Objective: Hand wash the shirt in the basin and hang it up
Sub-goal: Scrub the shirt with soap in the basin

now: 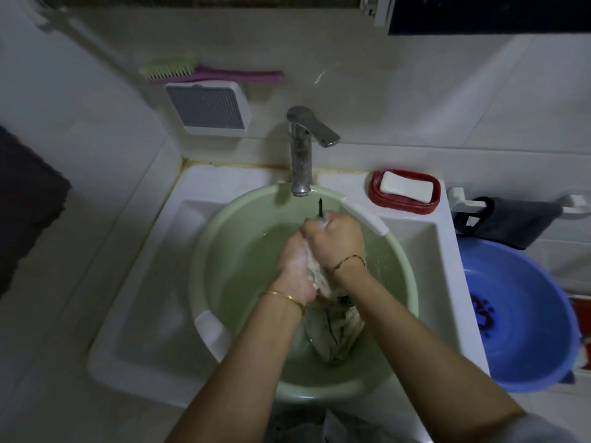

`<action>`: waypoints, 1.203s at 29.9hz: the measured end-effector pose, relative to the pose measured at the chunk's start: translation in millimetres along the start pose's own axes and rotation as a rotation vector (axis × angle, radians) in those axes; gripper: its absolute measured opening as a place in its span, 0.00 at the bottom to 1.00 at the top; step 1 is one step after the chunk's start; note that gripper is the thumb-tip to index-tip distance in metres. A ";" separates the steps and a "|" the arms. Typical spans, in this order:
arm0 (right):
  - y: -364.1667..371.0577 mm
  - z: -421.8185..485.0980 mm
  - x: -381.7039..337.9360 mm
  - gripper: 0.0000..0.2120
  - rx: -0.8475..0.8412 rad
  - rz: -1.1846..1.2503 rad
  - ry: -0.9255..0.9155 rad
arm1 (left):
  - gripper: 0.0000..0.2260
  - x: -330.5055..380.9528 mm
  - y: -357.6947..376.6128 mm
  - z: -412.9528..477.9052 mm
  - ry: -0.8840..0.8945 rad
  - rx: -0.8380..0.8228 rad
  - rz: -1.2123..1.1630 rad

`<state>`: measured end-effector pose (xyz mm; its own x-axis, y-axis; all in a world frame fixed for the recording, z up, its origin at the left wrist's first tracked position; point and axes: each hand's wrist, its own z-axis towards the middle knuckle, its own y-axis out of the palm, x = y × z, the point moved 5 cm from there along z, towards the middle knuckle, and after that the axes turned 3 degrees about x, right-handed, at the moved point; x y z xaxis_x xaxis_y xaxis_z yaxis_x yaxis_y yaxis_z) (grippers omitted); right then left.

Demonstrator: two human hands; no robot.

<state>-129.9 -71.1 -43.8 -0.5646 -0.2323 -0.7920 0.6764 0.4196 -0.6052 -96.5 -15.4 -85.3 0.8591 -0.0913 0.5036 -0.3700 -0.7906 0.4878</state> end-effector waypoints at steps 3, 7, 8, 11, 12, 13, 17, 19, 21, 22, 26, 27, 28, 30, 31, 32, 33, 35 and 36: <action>11.8 -21.5 -9.7 0.12 -0.016 -0.089 -0.153 | 0.16 5.7 -11.1 7.9 0.049 0.034 -0.047; 4.0 7.1 16.3 0.11 0.055 0.134 0.120 | 0.16 -7.2 2.8 -2.3 -0.010 -0.020 0.111; 2.8 15.0 26.4 0.12 0.024 0.266 0.220 | 0.19 -7.0 6.2 -4.3 -0.015 -0.042 0.123; 21.0 11.6 46.9 0.11 -0.318 0.811 0.541 | 0.21 9.0 7.5 -10.4 0.010 -0.092 0.182; 26.7 6.5 50.4 0.12 -0.426 0.930 0.596 | 0.16 15.9 6.2 -10.7 0.039 -0.134 0.217; 29.1 5.7 55.9 0.14 -0.466 1.009 0.610 | 0.11 22.9 1.5 -9.8 0.085 -0.131 0.272; 14.2 20.2 77.4 0.25 -0.172 1.090 0.611 | 0.10 43.6 -20.2 -5.8 0.322 0.025 0.449; -5.0 22.1 75.4 0.21 0.032 0.942 0.479 | 0.11 45.0 -27.5 -4.5 0.350 0.045 0.347; -17.2 12.4 55.1 0.15 0.041 0.761 0.237 | 0.13 40.3 -26.5 2.4 0.270 0.021 0.150; -17.9 0.4 37.2 0.10 0.001 0.692 0.106 | 0.18 36.8 -21.8 1.2 0.205 0.010 0.082; 4.8 -39.6 -13.6 0.21 -0.055 0.173 -0.191 | 0.30 24.9 -17.7 8.1 0.197 0.066 -0.014; 7.3 -36.8 -16.5 0.21 -0.014 0.117 -0.207 | 0.32 20.4 -11.8 2.7 0.220 0.036 -0.036; 7.1 -29.1 -15.9 0.18 0.011 0.081 -0.179 | 0.30 12.8 -7.8 0.2 0.207 0.030 -0.028; 1.9 -4.1 -7.2 0.13 0.035 0.010 -0.062 | 0.20 1.8 -0.7 -2.4 0.145 0.049 0.029; -2.0 7.2 -1.1 0.12 0.041 0.006 -0.006 | 0.18 -2.0 2.6 -2.8 0.096 0.040 0.039; -4.3 13.2 2.7 0.12 0.039 0.016 0.023 | 0.18 -1.6 4.6 -3.4 0.067 0.050 0.078; -5.4 11.4 2.0 0.11 0.042 0.017 0.018 | 0.17 1.3 5.0 -1.3 0.064 0.045 0.085; 3.2 -7.7 -5.8 0.11 0.033 -0.014 -0.083 | 0.19 11.3 -4.1 6.8 0.123 0.069 0.053; 6.8 -18.3 -11.2 0.11 0.021 -0.027 -0.142 | 0.21 15.0 -7.9 7.7 0.149 0.081 0.015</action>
<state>-127.6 -49.6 -37.5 -0.5113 -0.3654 -0.7779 0.6723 0.3938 -0.6269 -77.9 -15.2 -87.1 0.7895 -0.0169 0.6135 -0.3471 -0.8367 0.4237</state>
